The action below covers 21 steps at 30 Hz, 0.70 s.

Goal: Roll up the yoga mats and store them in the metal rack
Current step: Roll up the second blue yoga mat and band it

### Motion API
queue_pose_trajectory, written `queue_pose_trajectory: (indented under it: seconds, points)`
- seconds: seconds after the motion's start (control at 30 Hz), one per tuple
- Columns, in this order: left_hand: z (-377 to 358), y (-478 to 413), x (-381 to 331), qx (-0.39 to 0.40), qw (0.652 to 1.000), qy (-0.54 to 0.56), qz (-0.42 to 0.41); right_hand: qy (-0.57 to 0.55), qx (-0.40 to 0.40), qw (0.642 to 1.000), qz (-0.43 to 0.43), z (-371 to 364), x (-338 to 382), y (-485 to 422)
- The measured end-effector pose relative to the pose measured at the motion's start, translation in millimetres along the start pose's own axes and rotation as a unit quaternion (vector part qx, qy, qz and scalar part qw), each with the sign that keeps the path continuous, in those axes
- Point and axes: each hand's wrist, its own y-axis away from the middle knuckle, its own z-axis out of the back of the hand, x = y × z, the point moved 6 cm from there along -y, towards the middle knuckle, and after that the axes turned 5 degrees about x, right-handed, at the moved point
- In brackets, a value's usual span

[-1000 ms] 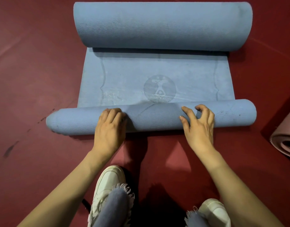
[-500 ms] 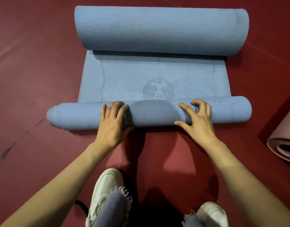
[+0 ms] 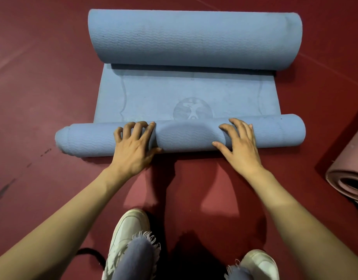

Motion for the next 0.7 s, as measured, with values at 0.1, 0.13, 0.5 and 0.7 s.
queue_pose_trajectory:
  seconds: [0.1,0.13,0.5,0.7]
  points:
    - [6,-6,-2,-0.008,1.0,0.002,0.02,0.015,-0.013,1.0,-0.011,2,-2,-9]
    - [7,-8,-1,-0.014,1.0,0.009,0.021,0.022,-0.019,0.999,-0.021,3,-2,-11]
    - [-4,-17,7,0.017,0.998,0.026,-0.051,-0.003,0.061,0.996,0.059,6,-12,-21]
    - [-11,-18,12,0.005,0.997,0.04,-0.063,0.003,0.057,0.994,0.093,1,-13,-25]
